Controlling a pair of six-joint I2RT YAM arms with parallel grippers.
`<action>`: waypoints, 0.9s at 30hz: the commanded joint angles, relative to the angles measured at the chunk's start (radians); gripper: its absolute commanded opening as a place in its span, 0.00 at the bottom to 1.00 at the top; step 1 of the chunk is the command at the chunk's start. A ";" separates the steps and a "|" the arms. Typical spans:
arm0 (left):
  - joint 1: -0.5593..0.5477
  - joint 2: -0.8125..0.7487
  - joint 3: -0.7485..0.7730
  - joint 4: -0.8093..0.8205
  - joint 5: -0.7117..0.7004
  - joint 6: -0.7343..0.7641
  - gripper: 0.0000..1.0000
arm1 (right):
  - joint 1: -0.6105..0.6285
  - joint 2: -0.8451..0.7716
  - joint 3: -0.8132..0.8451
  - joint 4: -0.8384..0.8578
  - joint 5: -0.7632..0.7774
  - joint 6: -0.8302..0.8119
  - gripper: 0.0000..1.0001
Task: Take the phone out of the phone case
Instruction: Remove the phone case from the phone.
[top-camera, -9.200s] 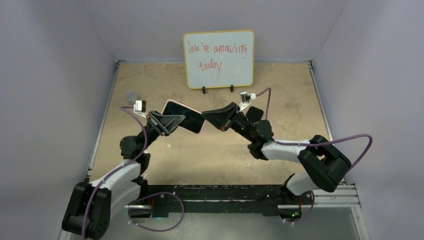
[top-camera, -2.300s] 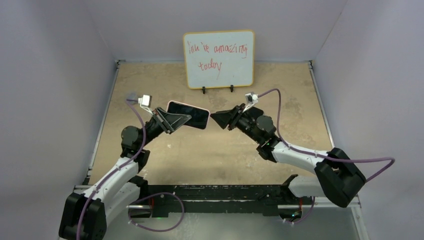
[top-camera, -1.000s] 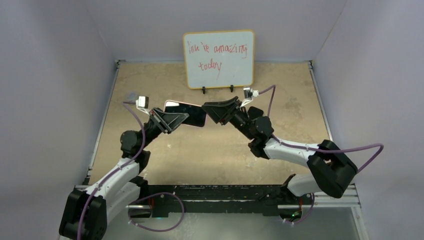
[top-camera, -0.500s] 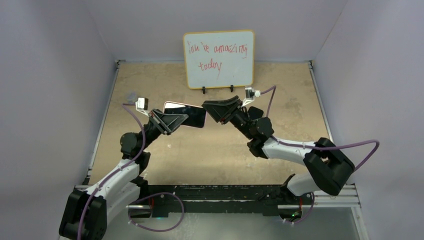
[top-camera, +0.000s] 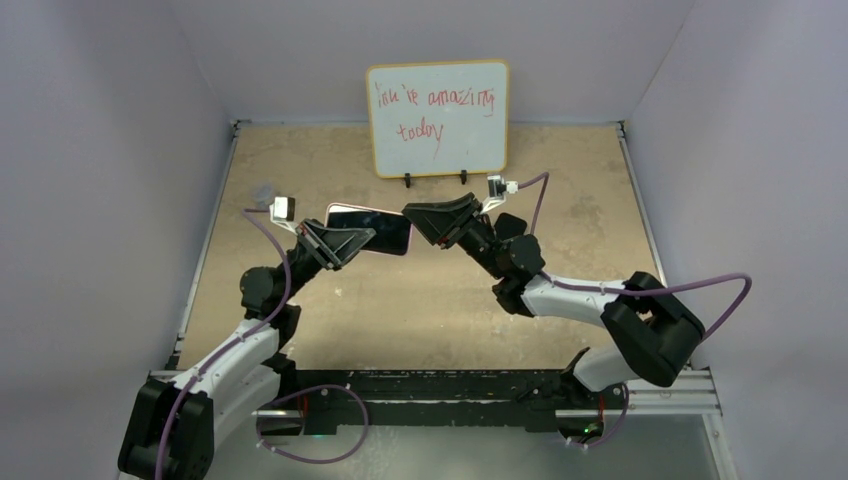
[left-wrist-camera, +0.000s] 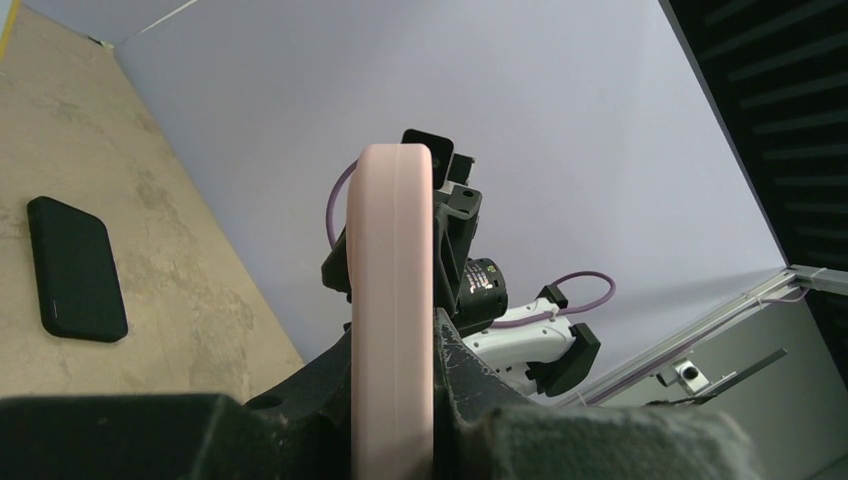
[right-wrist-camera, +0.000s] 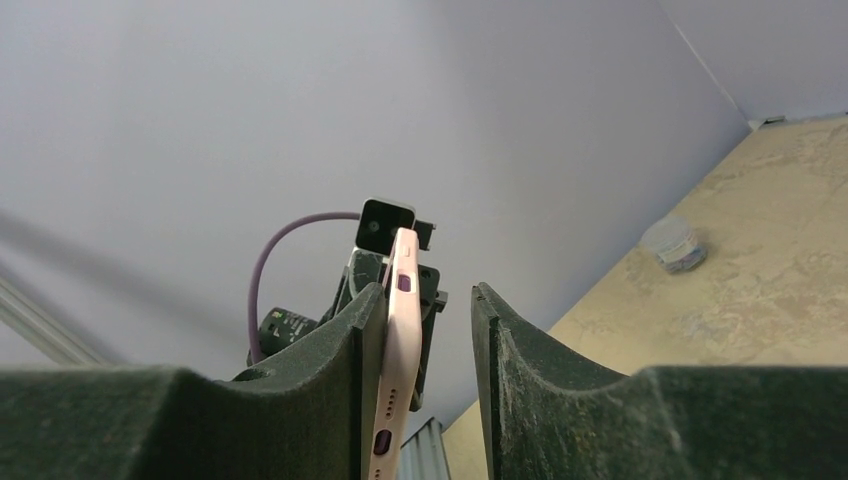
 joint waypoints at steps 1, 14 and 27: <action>0.000 -0.012 0.023 0.113 -0.024 -0.019 0.00 | 0.005 -0.004 0.035 0.053 0.008 0.006 0.39; 0.000 -0.021 0.021 0.100 -0.027 -0.004 0.00 | 0.010 0.016 0.040 0.074 0.003 0.040 0.35; -0.001 -0.060 0.021 0.023 -0.026 0.044 0.00 | 0.020 0.000 0.035 0.074 0.003 0.059 0.35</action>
